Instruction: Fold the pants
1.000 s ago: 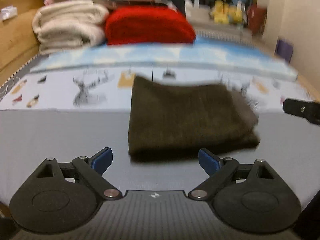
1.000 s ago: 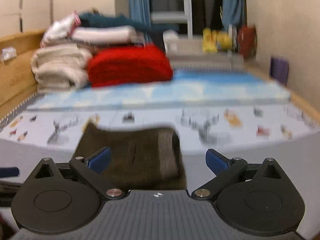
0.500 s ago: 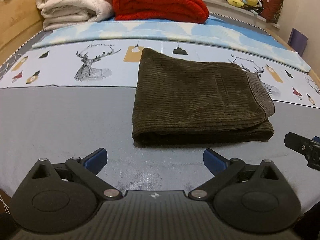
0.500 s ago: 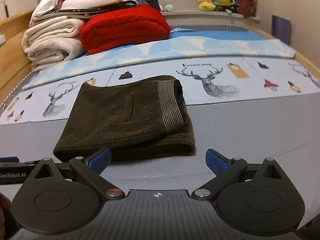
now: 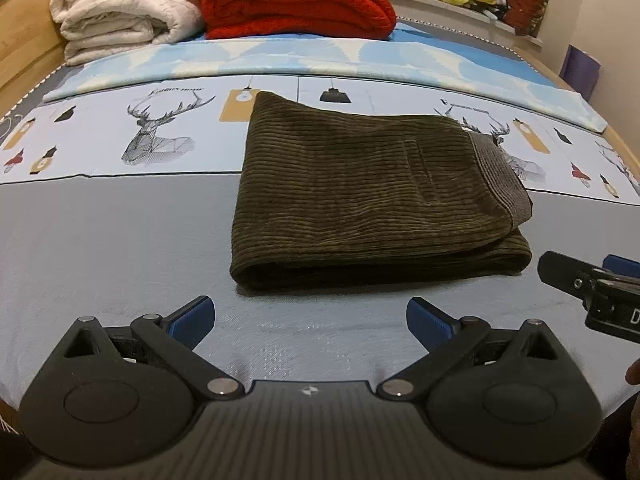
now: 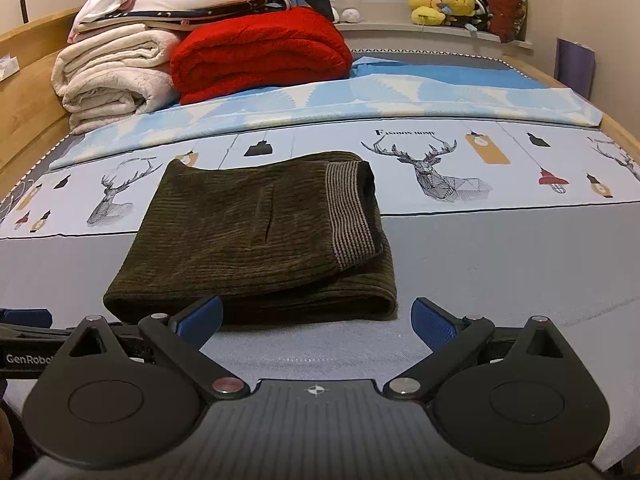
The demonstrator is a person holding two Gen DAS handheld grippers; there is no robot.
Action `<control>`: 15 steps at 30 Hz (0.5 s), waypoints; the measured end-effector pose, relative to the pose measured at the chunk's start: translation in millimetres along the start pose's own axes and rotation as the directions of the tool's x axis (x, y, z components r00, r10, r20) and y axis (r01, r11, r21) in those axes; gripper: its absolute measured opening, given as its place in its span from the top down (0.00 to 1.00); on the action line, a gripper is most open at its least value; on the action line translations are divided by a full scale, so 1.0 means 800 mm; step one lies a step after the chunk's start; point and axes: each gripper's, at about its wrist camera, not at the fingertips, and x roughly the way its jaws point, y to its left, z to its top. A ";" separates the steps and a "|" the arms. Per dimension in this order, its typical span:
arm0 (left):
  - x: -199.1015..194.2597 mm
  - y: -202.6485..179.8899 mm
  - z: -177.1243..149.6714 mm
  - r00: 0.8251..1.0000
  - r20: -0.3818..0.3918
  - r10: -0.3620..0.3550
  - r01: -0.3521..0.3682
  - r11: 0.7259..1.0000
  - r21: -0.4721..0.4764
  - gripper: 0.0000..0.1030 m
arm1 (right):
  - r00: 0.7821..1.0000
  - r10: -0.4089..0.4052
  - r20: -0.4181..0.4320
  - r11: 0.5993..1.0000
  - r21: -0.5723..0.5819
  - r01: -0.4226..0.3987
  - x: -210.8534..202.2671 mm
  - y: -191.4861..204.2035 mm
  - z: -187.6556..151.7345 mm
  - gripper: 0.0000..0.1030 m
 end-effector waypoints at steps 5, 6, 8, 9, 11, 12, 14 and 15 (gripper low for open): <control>0.001 -0.005 0.000 1.000 0.004 -0.004 0.004 1.000 0.008 0.01 | 1.000 0.016 0.004 1.000 -0.013 -0.016 0.000 0.005 0.000 0.03; 0.001 -0.005 0.000 1.000 0.005 -0.004 0.004 1.000 0.007 0.01 | 1.000 0.019 0.005 1.000 -0.017 -0.019 0.000 0.006 0.000 0.03; 0.001 -0.004 0.000 1.000 0.007 -0.004 0.004 1.000 0.002 0.01 | 1.000 0.024 0.007 0.999 -0.027 -0.024 0.001 0.009 0.000 0.03; 0.001 -0.004 0.000 1.000 0.008 -0.004 0.004 1.000 0.001 0.01 | 1.000 0.025 0.007 0.999 -0.033 -0.025 0.001 0.010 -0.001 0.03; 0.001 -0.003 0.000 1.000 0.008 0.000 0.000 1.000 0.000 0.01 | 1.000 0.029 0.005 0.999 -0.042 -0.029 0.002 0.012 -0.001 0.03; 0.001 -0.003 0.000 1.000 0.008 0.001 -0.001 1.000 0.000 0.01 | 1.000 0.031 0.004 0.999 -0.046 -0.030 0.002 0.013 -0.001 0.03; 0.001 -0.002 0.001 1.000 0.009 0.003 -0.003 1.000 -0.002 0.01 | 0.999 0.034 0.005 0.998 -0.052 -0.033 0.003 0.016 -0.001 0.03; 0.001 -0.002 0.001 1.000 0.009 0.003 -0.003 1.000 -0.003 0.01 | 0.999 0.035 0.005 0.998 -0.054 -0.034 0.003 0.017 -0.002 0.03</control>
